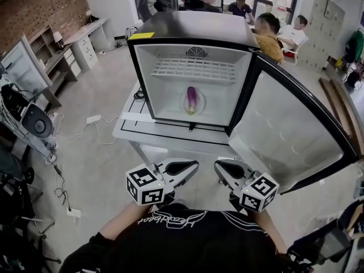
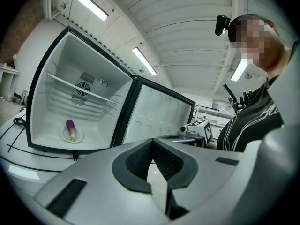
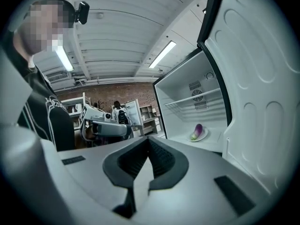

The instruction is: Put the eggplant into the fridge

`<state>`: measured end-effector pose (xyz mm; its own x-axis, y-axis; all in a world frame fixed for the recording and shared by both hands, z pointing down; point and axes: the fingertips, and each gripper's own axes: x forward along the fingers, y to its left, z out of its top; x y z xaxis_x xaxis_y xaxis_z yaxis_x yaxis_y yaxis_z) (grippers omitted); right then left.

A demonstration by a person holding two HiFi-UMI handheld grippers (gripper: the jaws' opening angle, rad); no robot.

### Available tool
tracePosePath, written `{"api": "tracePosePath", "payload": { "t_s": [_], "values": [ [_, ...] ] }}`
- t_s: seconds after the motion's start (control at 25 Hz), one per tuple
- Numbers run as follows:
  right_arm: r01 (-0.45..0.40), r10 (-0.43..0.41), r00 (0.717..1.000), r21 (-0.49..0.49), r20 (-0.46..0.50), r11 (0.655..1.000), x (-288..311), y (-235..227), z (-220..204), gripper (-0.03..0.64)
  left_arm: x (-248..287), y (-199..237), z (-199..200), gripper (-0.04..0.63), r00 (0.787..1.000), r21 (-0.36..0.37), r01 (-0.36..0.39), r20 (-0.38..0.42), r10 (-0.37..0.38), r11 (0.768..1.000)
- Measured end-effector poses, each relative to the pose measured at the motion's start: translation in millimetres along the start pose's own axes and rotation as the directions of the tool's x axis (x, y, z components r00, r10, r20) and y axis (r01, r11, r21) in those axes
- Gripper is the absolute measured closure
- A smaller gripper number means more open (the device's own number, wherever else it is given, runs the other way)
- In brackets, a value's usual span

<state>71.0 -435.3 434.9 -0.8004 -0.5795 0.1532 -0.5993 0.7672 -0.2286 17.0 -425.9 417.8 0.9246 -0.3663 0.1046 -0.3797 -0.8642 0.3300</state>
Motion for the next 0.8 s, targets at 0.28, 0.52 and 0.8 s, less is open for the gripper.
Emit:
{"api": "tracePosePath", "payload": {
  "t_s": [0.28, 0.52, 0.8],
  "values": [
    [-0.011, 0.011, 1.0, 0.058, -0.003, 0.998, 3.6, 8.9, -21.4, 0.611, -8.7, -3.0, -14.3, 0.586, 1.0, -0.009, -0.008, -0.004, 0.008, 1.0],
    [0.018, -0.017, 1.0, 0.082, -0.015, 0.996, 4.9, 42.9, -32.8, 0.611, -35.9, -17.3, -27.4, 0.586, 1.0, -0.016, 0.014, -0.015, -0.014, 1.0],
    [0.051, -0.051, 0.999, 0.068, 0.0, 0.996, 11.4, 115.2, -38.3, 0.611, -98.9, -45.8, -27.7, 0.586, 0.999, -0.002, 0.047, 0.001, -0.047, 0.999]
  ]
}}
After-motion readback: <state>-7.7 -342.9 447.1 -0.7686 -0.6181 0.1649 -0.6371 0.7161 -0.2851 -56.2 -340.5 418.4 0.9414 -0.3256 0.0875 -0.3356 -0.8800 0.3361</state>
